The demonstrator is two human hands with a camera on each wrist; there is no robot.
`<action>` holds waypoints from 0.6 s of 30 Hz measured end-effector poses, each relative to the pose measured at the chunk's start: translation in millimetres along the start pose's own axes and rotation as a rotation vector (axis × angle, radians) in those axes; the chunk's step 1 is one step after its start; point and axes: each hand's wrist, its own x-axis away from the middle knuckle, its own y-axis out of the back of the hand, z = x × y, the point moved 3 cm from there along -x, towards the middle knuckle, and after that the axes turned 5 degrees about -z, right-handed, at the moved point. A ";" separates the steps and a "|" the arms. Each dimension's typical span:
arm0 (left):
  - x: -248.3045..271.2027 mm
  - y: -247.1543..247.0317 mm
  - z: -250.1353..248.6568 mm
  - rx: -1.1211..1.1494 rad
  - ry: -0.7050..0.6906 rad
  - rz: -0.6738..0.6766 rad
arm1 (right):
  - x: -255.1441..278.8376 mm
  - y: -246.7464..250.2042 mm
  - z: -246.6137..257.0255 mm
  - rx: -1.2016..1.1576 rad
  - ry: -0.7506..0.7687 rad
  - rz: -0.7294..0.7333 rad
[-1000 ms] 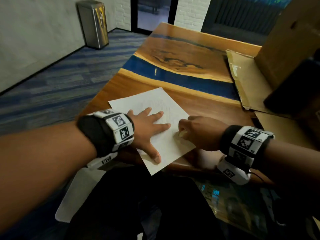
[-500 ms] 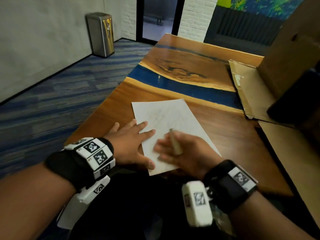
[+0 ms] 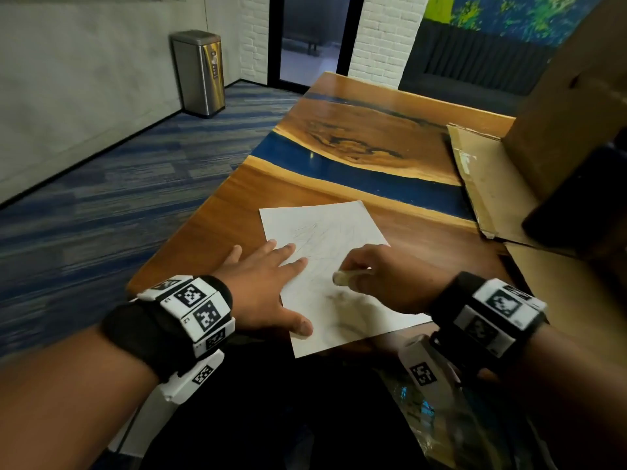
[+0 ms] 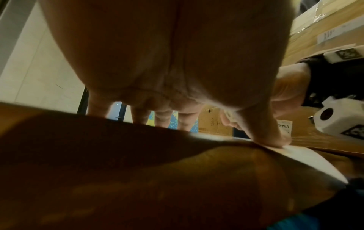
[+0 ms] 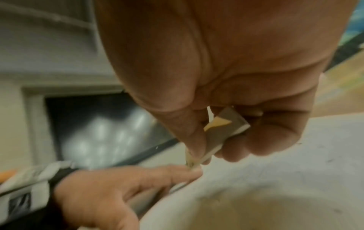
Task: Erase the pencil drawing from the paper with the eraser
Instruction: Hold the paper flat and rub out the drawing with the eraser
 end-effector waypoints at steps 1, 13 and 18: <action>-0.1 0.0 -0.5 -0.016 -0.010 0.003 | -5.0 -3.7 4.7 0.071 0.047 0.029; -7.9 1.6 3.8 0.004 -0.044 -0.003 | -45.4 -22.3 29.4 0.207 0.132 0.179; -9.5 2.2 3.4 -0.021 -0.039 0.004 | -57.7 -11.8 21.0 0.259 0.039 0.083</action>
